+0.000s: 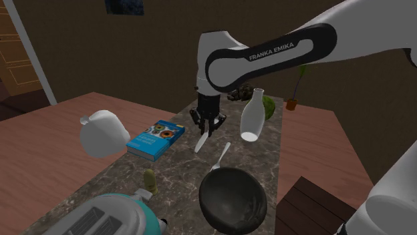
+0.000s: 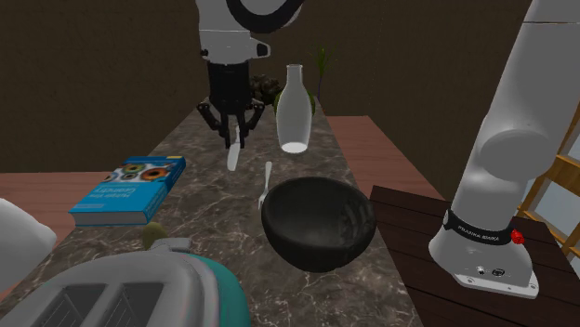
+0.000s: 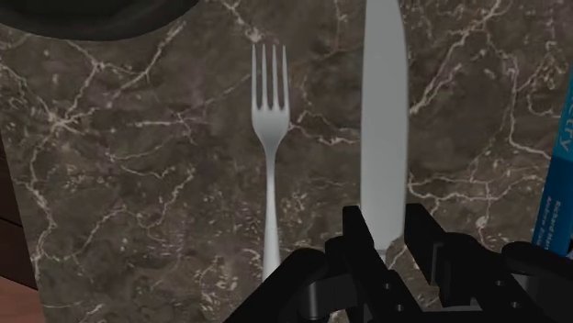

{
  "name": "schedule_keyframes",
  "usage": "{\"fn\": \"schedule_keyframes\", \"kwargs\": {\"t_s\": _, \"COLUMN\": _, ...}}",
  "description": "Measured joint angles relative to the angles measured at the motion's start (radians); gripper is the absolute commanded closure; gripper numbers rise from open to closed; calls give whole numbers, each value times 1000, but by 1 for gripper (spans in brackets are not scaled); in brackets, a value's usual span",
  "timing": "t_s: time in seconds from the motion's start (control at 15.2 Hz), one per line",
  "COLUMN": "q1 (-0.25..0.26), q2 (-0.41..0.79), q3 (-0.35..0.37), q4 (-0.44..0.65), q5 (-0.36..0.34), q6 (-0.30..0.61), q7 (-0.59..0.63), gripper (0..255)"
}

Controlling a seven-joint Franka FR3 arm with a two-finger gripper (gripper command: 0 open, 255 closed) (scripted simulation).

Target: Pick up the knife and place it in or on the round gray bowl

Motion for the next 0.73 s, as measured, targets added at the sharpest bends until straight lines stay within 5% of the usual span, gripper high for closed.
{"fn": "schedule_keyframes", "kwargs": {"t_s": 0.73, "q1": 1, "q2": -71, "q3": -2, "q4": 60, "q5": 39, "q6": -121, "q7": -14, "gripper": 255}}
